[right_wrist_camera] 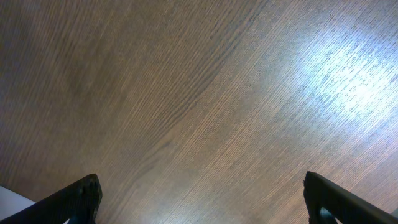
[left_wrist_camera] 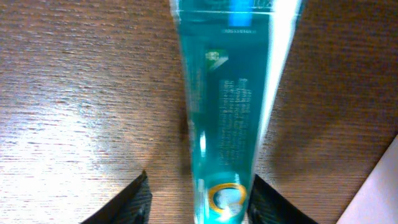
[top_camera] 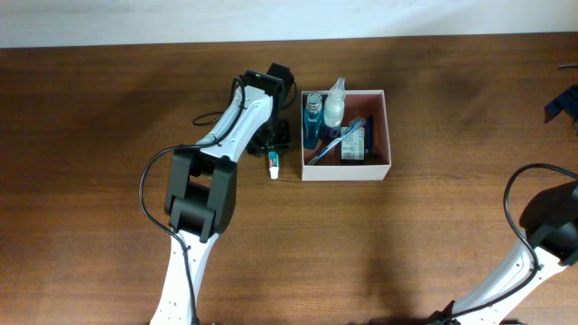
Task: Pack container
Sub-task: 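Lower the left gripper onto the toothpaste tube and close, then lift the toothpaste tube and carry it over the pink box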
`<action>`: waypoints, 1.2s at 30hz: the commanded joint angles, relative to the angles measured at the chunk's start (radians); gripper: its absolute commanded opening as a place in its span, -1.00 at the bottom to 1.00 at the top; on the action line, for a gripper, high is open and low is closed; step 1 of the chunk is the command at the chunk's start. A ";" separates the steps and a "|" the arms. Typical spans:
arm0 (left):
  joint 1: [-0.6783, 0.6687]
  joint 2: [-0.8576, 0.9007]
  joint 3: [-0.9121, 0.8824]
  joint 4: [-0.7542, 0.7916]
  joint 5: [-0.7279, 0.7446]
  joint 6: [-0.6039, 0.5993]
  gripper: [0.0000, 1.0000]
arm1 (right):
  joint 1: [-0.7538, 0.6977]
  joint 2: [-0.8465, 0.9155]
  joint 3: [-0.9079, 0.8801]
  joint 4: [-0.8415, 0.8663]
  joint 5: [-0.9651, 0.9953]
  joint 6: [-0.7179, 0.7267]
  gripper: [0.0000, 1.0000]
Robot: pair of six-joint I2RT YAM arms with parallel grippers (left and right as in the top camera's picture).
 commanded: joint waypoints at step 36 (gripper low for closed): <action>0.153 0.013 0.117 -0.141 -0.137 0.052 -0.68 | -0.001 0.009 -0.005 0.000 0.015 -0.009 0.98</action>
